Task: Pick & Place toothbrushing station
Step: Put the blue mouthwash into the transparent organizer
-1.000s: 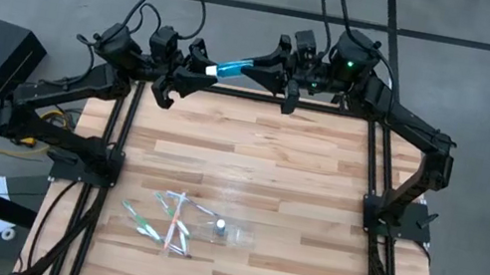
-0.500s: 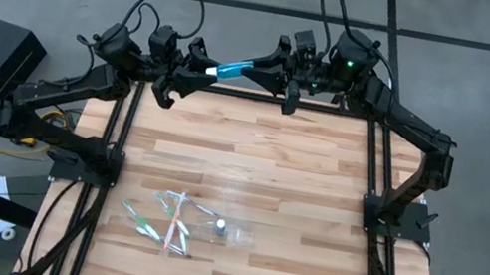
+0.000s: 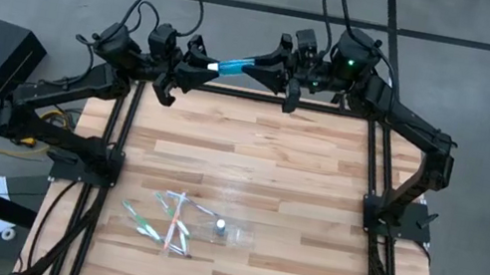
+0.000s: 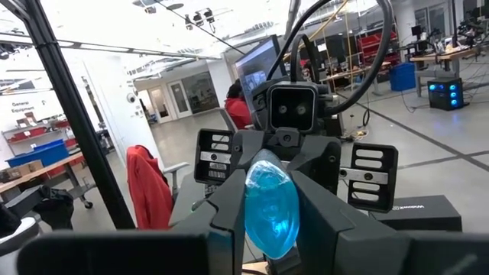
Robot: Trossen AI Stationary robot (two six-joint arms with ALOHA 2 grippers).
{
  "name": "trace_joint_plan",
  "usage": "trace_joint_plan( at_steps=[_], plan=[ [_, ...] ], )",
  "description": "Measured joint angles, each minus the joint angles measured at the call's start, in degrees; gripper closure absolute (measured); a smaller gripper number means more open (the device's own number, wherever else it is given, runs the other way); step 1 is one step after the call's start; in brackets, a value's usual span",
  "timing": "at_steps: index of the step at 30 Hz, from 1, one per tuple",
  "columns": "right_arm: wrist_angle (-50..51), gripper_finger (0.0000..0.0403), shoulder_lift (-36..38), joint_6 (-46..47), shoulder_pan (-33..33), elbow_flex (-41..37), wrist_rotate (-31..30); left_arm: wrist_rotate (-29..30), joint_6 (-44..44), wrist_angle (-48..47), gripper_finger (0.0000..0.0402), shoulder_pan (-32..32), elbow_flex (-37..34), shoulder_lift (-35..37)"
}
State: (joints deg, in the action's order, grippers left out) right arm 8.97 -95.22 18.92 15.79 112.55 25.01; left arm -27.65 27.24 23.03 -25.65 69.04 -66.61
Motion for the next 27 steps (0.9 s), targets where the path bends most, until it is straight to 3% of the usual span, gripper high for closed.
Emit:
trace_joint_plan(
  at_steps=[6,14,18,22,27],
  plan=[
    [-0.76,0.0316,0.0,-0.31,0.0,0.0,0.93,-0.4,-0.04,0.07,0.0301,0.0,0.0,0.0],
    [-0.24,0.0186,2.68,-3.65,2.26,2.62,3.39,-6.4,1.84,-5.18,0.0314,-2.08,0.02,-0.11],
    [5.07,0.0149,4.18,-4.32,4.66,7.22,2.69,-11.53,1.79,-9.96,0.0314,-3.89,0.02,-0.09],
    [10.74,0.0146,5.11,-5.81,5.83,12.55,2.35,-17.7,0.53,-19.13,0.0314,-5.79,0.02,-0.02],
    [18.64,0.0158,6.15,-9.67,6.47,20.76,-1.53,-20.37,-8.3,-41.82,0.0314,-6.09,0.02,-0.02]
  ],
)
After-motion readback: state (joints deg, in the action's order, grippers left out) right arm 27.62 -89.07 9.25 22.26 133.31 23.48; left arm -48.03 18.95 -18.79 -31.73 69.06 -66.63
